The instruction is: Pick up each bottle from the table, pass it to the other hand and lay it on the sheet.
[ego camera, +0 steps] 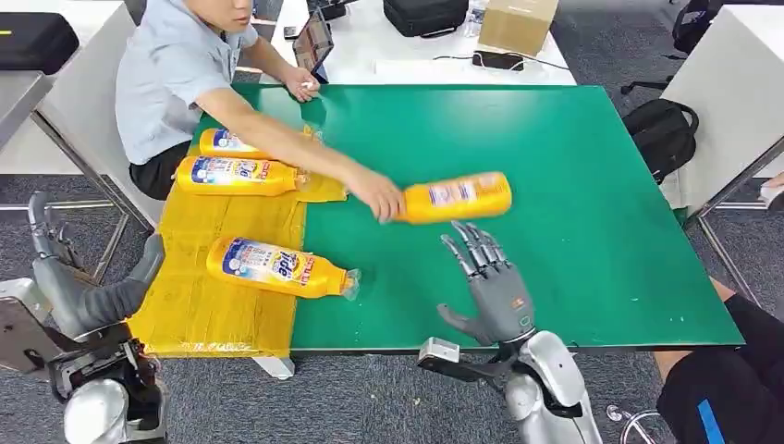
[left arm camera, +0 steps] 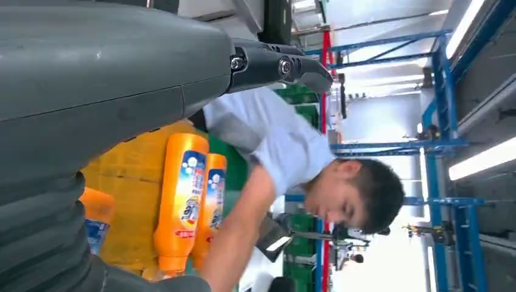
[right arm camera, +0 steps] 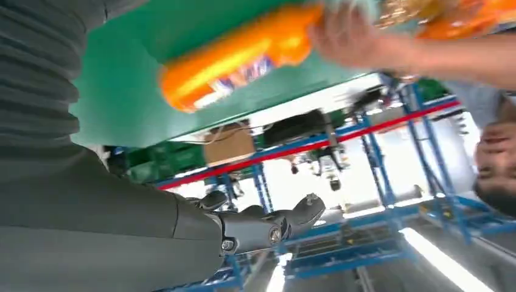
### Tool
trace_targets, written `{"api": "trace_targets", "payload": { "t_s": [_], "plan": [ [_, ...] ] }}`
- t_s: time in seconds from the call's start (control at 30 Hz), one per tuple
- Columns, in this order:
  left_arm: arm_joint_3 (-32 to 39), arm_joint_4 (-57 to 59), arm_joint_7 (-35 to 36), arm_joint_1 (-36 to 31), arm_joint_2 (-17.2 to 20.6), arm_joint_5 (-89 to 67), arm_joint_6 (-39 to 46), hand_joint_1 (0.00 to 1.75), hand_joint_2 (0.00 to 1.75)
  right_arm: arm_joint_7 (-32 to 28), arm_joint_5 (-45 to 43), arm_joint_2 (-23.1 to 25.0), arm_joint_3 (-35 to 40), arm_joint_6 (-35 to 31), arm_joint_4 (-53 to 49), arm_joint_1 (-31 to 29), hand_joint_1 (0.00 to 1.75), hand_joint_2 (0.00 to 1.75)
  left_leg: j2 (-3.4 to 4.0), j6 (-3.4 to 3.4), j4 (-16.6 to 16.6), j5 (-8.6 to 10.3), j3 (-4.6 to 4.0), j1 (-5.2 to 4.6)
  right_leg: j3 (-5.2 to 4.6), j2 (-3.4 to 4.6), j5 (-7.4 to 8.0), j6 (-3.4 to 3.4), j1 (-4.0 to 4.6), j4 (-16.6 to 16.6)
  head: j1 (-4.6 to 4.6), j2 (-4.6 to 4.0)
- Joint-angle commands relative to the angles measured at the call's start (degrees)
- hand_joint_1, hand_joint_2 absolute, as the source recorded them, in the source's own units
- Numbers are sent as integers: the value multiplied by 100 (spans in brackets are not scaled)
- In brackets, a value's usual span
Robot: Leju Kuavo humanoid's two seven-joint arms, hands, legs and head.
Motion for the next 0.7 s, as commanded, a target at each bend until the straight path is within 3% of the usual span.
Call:
{"api": "trace_targets", "payload": {
  "t_s": [0.03,0.2,0.57,0.7],
  "plan": [
    [-317,620,70,-164,-66,35,-373,0,175,-48,246,-340,-346,176,1908,-778,0,175,1,11,-11,-3,29,0,33,-6,-1,-13,4,-16,0,0],
    [-409,875,148,-221,-66,-73,-421,0,175,78,294,-271,-195,19,2982,-1333,0,175,14,7,-12,-1,27,1,26,7,5,-14,5,-16,4,0],
    [-409,875,148,-221,-66,-73,-421,0,175,78,294,-271,-195,19,2982,-1333,0,175,2,6,-5,-1,14,-1,12,-2,1,-7,1,-4,0,0],
    [-426,1236,328,-162,-66,-110,-570,0,175,365,410,-258,-119,67,3824,-1509,0,175,7,7,-10,-1,26,0,24,1,2,-12,3,-11,2,0]
  ]
}}
